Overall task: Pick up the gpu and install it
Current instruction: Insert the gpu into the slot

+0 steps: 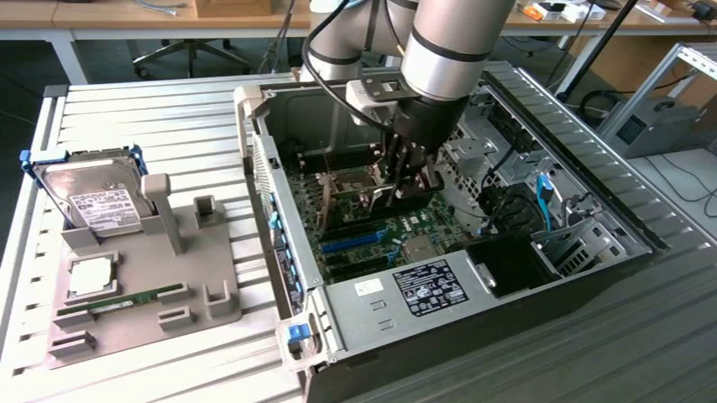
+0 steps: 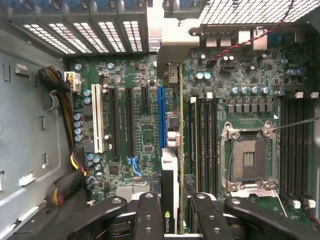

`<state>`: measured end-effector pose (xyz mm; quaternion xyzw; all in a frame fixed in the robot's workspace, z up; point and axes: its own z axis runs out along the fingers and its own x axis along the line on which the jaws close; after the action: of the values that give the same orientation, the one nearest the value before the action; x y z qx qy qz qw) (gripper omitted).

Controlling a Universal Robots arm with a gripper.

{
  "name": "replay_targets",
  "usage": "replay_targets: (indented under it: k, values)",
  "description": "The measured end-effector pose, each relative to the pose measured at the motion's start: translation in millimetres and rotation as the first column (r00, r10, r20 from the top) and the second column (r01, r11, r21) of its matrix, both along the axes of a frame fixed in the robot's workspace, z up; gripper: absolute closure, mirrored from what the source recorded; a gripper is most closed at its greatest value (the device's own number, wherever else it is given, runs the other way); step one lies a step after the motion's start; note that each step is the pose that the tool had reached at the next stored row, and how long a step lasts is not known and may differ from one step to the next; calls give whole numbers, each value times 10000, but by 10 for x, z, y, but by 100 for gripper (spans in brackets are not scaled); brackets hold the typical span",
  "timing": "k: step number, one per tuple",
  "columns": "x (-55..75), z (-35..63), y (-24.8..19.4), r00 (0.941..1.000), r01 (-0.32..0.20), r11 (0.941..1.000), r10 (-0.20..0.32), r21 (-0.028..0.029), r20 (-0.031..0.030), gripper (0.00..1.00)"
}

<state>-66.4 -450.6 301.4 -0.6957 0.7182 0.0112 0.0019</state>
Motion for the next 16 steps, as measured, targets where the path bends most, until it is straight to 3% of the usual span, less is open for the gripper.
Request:
replay_targets:
  k: [8,16]
  values:
    - [-21,-98,0,10000,0,10000,0,21,1,72]
    - [-98,-103,0,10000,-1,10000,1,20,0,72]
